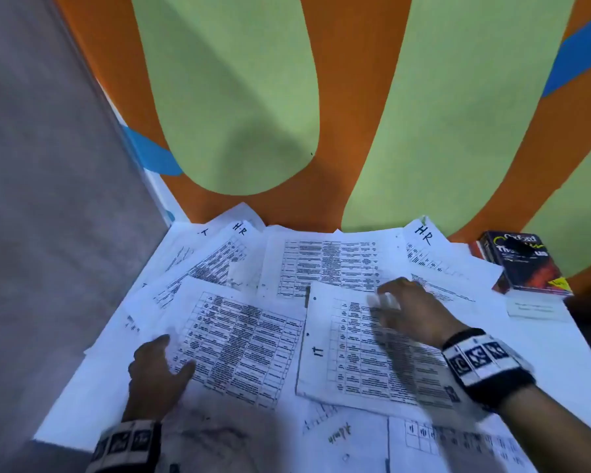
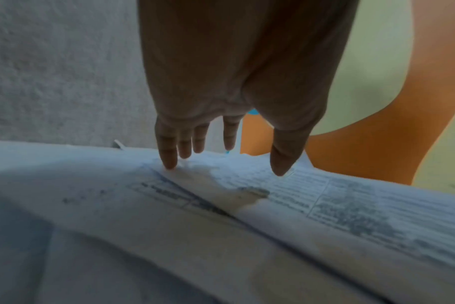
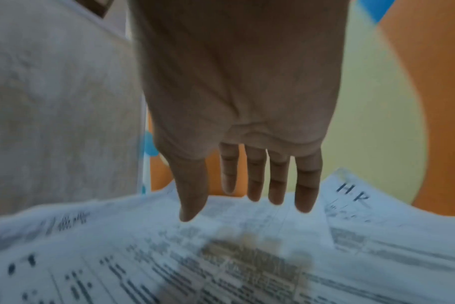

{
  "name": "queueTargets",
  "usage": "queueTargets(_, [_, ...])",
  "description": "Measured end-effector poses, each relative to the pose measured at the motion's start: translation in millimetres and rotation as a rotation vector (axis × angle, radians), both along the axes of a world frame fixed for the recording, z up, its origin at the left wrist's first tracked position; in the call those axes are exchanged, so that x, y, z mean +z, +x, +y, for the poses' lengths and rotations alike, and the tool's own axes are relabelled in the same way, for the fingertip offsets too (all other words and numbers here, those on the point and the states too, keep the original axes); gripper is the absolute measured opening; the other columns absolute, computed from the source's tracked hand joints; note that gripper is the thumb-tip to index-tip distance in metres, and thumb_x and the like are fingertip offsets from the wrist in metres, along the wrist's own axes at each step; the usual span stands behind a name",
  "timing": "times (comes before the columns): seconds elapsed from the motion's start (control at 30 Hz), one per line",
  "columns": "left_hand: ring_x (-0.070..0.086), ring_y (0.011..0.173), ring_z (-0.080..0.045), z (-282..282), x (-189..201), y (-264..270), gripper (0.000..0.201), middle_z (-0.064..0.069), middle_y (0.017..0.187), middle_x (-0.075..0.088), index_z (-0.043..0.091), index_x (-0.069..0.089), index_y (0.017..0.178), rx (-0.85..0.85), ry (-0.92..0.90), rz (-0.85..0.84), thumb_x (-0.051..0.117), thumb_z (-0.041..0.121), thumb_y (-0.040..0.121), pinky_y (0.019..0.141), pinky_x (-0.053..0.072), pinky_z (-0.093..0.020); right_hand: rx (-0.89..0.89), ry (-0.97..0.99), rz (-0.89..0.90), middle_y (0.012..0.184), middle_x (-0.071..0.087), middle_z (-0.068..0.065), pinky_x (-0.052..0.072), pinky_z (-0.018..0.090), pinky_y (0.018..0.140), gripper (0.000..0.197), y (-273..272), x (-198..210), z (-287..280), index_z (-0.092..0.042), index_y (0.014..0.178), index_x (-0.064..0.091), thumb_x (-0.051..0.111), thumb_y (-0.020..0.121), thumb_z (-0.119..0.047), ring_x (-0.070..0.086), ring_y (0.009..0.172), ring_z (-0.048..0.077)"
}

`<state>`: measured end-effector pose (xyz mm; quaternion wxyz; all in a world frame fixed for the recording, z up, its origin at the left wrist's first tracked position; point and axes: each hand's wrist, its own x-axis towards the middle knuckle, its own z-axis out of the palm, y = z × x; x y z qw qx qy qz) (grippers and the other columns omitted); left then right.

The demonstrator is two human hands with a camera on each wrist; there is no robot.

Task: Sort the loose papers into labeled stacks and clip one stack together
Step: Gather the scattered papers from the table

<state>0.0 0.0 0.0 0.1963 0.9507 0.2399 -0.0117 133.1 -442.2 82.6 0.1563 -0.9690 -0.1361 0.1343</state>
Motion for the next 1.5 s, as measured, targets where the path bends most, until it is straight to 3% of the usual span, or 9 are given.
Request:
queueTargets(0.13, [0.039, 0.132, -0.038, 0, 15, 10, 0.089, -0.019, 0.145, 0.041, 0.007, 0.034, 0.142, 0.094, -0.024, 0.061, 0.069, 0.049, 0.071, 0.107, 0.031, -0.048, 0.073, -0.228, 0.091, 0.133, 0.041, 0.009, 0.041, 0.051, 0.095, 0.066, 17, -13, 31, -0.024, 0.137, 0.035, 0.062, 0.076, -0.026, 0.039, 0.123, 0.033])
queueTargets(0.27, [0.036, 0.132, -0.037, 13, 13, 22, 0.107, -0.015, 0.147, 0.036, 0.017, 0.022, 0.146, 0.098, -0.06, 0.14, 0.065, 0.065, 0.06, 0.105, 0.033, -0.052, 0.071, -0.301, 0.125, 0.127, 0.047, 0.006, 0.039, 0.049, 0.093, 0.06, 30, -28, 31, -0.026, 0.131, 0.038, 0.061, 0.076, -0.027, 0.041, 0.122, 0.032])
queueTargets(0.43, [0.042, 0.124, -0.036, 20, 16, 31, 0.102, -0.012, 0.133, 0.049, 0.025, 0.023, 0.145, 0.113, -0.046, 0.193, 0.077, 0.055, 0.064, 0.098, 0.035, -0.051, 0.047, -0.077, 0.167, 0.092, 0.066, 0.0, 0.046, 0.032, 0.071, 0.009, 37, -15, 31, -0.03, 0.076, 0.059, 0.06, 0.075, -0.02, 0.063, 0.094, 0.027])
queueTargets(0.57, [0.054, 0.11, -0.032, 29, 10, 31, 0.084, -0.006, 0.104, 0.064, 0.026, 0.039, 0.13, 0.105, -0.107, 0.196, 0.079, 0.054, 0.062, 0.092, 0.038, -0.049, -0.016, 0.025, 0.047, 0.105, 0.061, 0.011, 0.045, 0.031, 0.081, 0.02, 78, 10, 47, -0.013, 0.095, 0.071, 0.073, 0.075, -0.013, 0.06, 0.101, 0.029])
queueTargets(0.9, [0.038, 0.124, -0.034, 32, 17, 40, 0.096, -0.011, 0.134, 0.038, 0.021, 0.033, 0.141, 0.034, -0.019, 0.188, 0.077, 0.054, 0.062, 0.097, 0.038, -0.05, 0.15, -0.214, 0.057, 0.146, 0.04, 0.01, 0.044, 0.043, 0.103, 0.064, 170, -4, 120, -0.014, 0.139, 0.043, 0.067, 0.079, -0.016, 0.046, 0.129, 0.031])
queueTargets(1.13, [0.052, 0.116, -0.031, 37, 16, 47, 0.103, -0.008, 0.118, 0.059, 0.021, 0.035, 0.137, 0.054, -0.147, 0.181, 0.084, 0.052, 0.053, 0.097, 0.041, -0.046, 0.078, -0.221, -0.128, 0.125, 0.064, 0.009, 0.051, 0.04, 0.09, 0.045, 166, -9, 123, -0.032, 0.128, 0.051, 0.055, 0.084, -0.023, 0.063, 0.102, 0.033])
queueTargets(1.27, [0.053, 0.113, -0.032, 42, 14, 47, 0.105, -0.01, 0.116, 0.06, 0.02, 0.037, 0.135, 0.043, -0.2, 0.159, 0.088, 0.049, 0.048, 0.095, 0.043, -0.045, 0.063, -0.056, -0.133, 0.106, 0.069, 0.016, 0.052, 0.037, 0.073, 0.06, 154, 24, 113, -0.022, 0.134, 0.048, 0.064, 0.077, -0.012, 0.065, 0.091, 0.035])
queueTargets(1.4, [0.054, 0.109, -0.031, 43, 14, 45, 0.101, -0.005, 0.105, 0.059, 0.02, 0.038, 0.134, 0.024, -0.206, 0.138, 0.088, 0.047, 0.05, 0.09, 0.045, -0.041, 0.04, 0.007, -0.276, 0.071, 0.056, 0.007, 0.034, 0.031, 0.066, 0.015, 143, 107, 92, -0.013, 0.077, 0.061, 0.074, 0.077, -0.007, 0.059, 0.072, 0.031])
queueTargets(1.5, [0.056, 0.102, -0.028, 44, 16, 43, 0.097, 0.001, 0.091, 0.052, 0.02, 0.04, 0.132, 0.004, -0.208, 0.127, 0.088, 0.045, 0.051, 0.087, 0.047, -0.039, -0.031, 0.088, -0.387, 0.054, 0.049, 0.01, 0.03, 0.033, 0.049, 0.028, 133, 175, 79, -0.014, 0.061, 0.053, 0.073, 0.08, -0.01, 0.04, 0.049, 0.02])
